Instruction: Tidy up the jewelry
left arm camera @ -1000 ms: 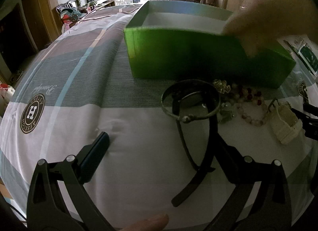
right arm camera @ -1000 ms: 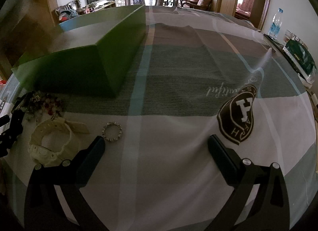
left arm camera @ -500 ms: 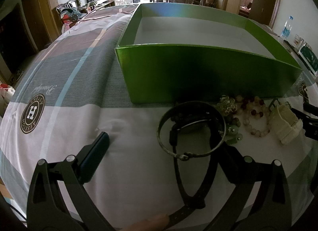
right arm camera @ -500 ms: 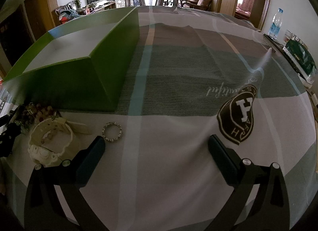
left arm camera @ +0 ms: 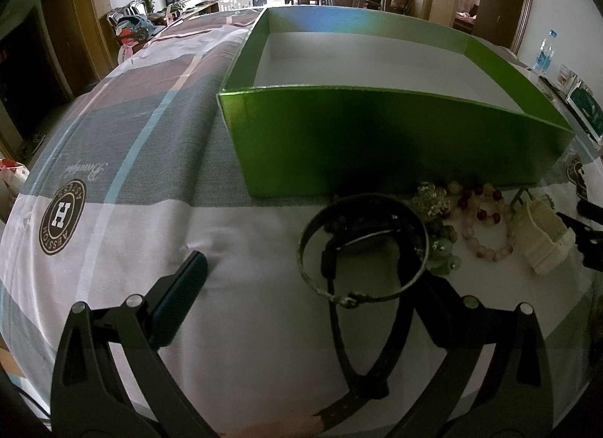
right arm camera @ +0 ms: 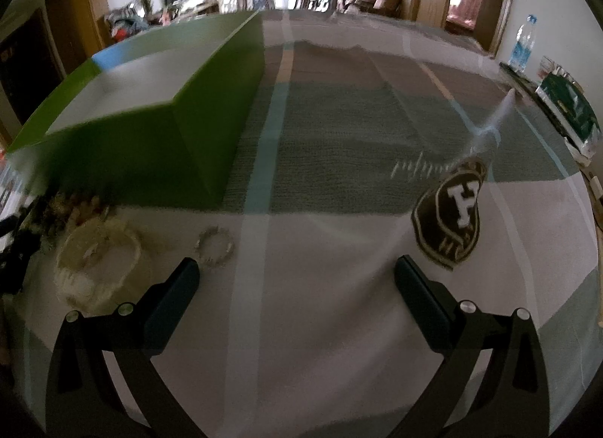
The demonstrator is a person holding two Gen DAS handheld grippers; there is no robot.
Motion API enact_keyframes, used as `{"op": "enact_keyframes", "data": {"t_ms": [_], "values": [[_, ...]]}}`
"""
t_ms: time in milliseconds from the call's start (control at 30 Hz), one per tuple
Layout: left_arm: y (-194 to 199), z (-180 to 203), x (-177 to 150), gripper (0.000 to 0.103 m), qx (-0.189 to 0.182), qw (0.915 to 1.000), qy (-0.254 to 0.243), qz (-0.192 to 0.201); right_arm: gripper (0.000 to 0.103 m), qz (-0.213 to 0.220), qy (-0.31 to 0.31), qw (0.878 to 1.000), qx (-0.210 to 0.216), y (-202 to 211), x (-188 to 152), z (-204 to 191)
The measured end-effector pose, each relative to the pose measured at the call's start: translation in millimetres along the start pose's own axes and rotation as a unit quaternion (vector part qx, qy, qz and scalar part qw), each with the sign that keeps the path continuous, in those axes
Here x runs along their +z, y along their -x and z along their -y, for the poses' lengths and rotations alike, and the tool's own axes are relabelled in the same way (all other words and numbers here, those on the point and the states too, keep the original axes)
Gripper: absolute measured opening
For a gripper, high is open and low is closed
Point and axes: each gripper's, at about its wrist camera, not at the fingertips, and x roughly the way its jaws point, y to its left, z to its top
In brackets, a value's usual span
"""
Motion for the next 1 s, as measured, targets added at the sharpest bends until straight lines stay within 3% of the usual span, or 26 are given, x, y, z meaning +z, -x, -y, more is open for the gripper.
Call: {"op": "enact_keyframes", "data": {"t_ms": [67,167,333,433,667,1000], "values": [[4,1,-1,0.1,0.015,0.9999,-0.002,0.005,0.101,0.005,-0.046,0.999,0.008,16,-3,-1],[24,1,-5,0.1,0.023,0.9994,0.004,0.025,0.101,0.068,-0.077,0.993,0.049,58,-16,-12],[86,1,-12,0.1,0.006,0.9963,0.015,0.085,0.101,0.17,-0.036,0.984,-0.033,133,-38,-58],[122,-1,-21,0.1,0.006,0.9905,0.026,0.135,0.101,0.196,-0.021,0.98,-0.03,159,-51,-72],[148,13,-25,0.1,0.005,0.9895,0.003,0.144,0.101,0.211,-0.004,0.977,-0.032,168,-47,-92],[153,22,-27,0.1,0.002,0.9893,-0.013,0.145,0.101,0.216,-0.001,0.975,-0.048,173,-53,-102]]}}
